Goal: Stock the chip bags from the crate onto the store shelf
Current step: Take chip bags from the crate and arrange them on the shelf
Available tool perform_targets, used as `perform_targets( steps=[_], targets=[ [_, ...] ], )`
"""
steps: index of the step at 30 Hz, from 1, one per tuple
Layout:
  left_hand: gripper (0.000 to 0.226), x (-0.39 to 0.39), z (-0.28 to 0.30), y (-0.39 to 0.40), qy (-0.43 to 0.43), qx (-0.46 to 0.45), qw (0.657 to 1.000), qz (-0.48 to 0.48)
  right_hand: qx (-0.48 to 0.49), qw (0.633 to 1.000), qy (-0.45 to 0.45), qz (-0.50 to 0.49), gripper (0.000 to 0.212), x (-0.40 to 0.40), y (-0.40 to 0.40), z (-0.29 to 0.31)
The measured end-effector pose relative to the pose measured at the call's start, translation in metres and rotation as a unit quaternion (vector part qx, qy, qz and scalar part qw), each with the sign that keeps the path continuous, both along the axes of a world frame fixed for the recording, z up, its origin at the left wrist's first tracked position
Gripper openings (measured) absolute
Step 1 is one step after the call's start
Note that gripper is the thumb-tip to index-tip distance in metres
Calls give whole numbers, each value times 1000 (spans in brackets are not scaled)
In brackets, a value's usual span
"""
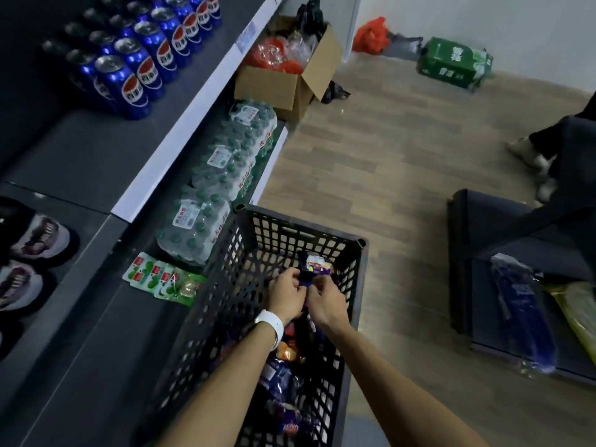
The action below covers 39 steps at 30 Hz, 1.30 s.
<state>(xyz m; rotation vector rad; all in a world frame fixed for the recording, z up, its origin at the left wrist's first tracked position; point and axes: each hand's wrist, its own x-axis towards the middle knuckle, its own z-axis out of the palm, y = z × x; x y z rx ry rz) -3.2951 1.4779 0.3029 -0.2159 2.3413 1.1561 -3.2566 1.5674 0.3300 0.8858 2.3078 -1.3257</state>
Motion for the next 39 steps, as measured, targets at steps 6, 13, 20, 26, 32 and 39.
perform_targets(
  steps=[6, 13, 20, 26, 32, 39],
  targets=[
    [50, -17, -51, 14, 24, 1, 999, -24, 21, 999, -21, 18, 30, -19, 11, -44],
    [79, -32, -69, 28, 87, -114, 974, -176, 33, 994, -92, 52, 45, -23, 16, -70],
    [54, -46, -80, 32, 142, -157, 952, -223, 57, 985, -142, 83, 46, -20, 31, -85],
    [44, -51, -71, 15, 160, -89, 975, -129, 66, 979, -165, 103, 48, -14, 24, -89],
    [36, -58, -64, -21, 145, -62, 983, -94, 120, 962, -199, 146, 60, 2, 1, -93],
    [31, -58, -59, -50, 135, -59, 988, -41, 228, 945, -99, 212, 72, 5, -6, -100]
  ],
)
